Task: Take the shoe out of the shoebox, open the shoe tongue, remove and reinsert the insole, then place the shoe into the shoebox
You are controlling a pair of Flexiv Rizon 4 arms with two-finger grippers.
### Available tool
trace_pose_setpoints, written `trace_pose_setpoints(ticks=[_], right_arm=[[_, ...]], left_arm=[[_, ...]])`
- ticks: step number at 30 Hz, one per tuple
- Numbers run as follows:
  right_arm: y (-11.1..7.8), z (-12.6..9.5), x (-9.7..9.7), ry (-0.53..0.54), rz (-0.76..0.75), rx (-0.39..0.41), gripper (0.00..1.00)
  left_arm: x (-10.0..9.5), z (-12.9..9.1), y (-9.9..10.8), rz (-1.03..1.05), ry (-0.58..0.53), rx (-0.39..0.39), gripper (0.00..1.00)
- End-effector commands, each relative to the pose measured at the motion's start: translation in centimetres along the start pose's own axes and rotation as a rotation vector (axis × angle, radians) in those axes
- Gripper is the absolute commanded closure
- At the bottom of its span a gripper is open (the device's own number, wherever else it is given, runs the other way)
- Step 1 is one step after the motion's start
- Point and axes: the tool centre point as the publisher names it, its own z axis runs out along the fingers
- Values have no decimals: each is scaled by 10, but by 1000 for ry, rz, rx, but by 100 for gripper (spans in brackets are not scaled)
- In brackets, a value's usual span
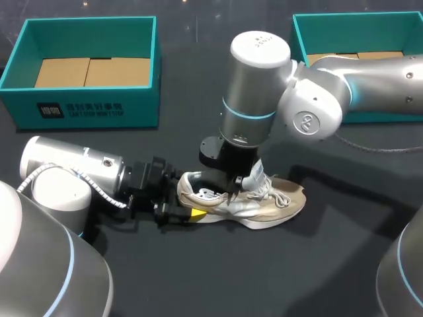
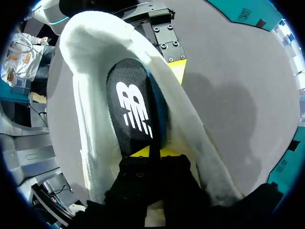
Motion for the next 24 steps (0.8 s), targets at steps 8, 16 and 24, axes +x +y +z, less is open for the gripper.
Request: trace_pose_setpoints(ticks=[8,16,24], right_arm=[[-12,13,13,-53,-34,-112,100],[-17,-12,9,-108,-99,-259,100],[-18,-25,2,-128,-171,-394,100]], left_arm=[[-1,-1,1,0,-2,-2,100],[-1,-1,1,0,-2,-2,100],[-1,-1,1,0,-2,-2,100]])
